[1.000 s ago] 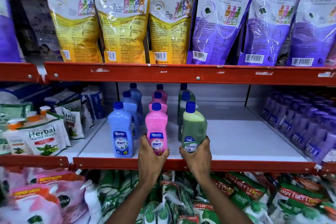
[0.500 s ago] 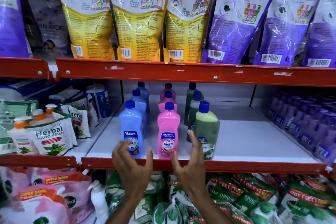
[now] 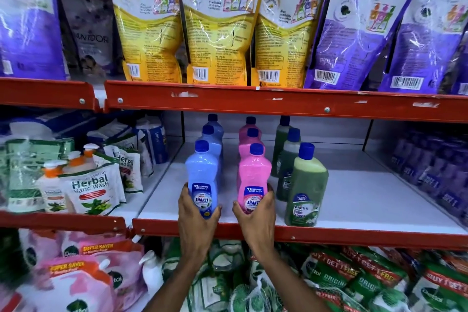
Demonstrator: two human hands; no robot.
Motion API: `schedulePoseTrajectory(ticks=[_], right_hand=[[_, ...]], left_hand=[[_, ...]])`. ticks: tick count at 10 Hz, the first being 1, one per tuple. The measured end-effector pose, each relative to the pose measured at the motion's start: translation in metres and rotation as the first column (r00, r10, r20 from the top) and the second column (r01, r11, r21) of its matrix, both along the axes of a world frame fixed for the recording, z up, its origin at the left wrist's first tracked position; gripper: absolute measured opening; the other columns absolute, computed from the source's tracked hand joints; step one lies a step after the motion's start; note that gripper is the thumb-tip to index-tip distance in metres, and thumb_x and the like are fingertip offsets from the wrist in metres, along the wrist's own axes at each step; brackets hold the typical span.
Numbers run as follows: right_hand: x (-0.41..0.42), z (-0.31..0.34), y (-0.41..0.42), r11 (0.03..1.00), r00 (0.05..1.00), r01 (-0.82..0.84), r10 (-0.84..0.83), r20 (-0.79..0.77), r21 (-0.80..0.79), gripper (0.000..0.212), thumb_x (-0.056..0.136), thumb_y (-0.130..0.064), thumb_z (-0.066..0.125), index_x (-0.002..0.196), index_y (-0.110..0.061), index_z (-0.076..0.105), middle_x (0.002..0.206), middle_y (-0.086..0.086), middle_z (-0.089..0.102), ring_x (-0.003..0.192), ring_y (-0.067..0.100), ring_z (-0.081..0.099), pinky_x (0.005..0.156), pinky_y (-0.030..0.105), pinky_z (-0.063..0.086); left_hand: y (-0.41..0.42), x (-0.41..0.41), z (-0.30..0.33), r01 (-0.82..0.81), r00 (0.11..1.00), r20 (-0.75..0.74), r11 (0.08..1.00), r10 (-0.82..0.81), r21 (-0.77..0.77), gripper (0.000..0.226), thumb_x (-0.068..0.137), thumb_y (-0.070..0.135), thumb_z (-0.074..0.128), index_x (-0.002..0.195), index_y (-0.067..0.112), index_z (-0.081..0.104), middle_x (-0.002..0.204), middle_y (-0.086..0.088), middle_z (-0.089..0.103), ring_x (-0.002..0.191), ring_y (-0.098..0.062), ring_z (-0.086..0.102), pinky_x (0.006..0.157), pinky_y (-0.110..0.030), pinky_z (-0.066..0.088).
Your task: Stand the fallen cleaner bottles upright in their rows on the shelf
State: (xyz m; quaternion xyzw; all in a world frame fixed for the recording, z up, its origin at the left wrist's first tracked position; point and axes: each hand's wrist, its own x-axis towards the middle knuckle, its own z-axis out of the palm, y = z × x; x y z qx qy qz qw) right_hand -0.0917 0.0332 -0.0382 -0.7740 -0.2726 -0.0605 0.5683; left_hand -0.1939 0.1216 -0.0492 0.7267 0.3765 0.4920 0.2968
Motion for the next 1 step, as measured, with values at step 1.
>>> schedulePoseTrajectory(ticks=[1], right_hand=[[-0.0022,0.0029,-0.0031,1.000,1.000,-0.007,0.007,-0.008,-0.008,0.089,0.069,-0.033,0.083,0.137,-0.007,0.030,0.109,0.010,0.058,0.087,0.021,0.064,0.066,0.028,0.055]], left_hand=[[-0.0048,-0.0018,0.0039,0.008,1.000,0.021,1.000,-0.008,-0.014,0.099,0.069,0.029,0.085,0.145,0.016,0.024,0.140,-0.015,0.046,0.124,-0.032,0.053,0.098,-0.045,0.053]])
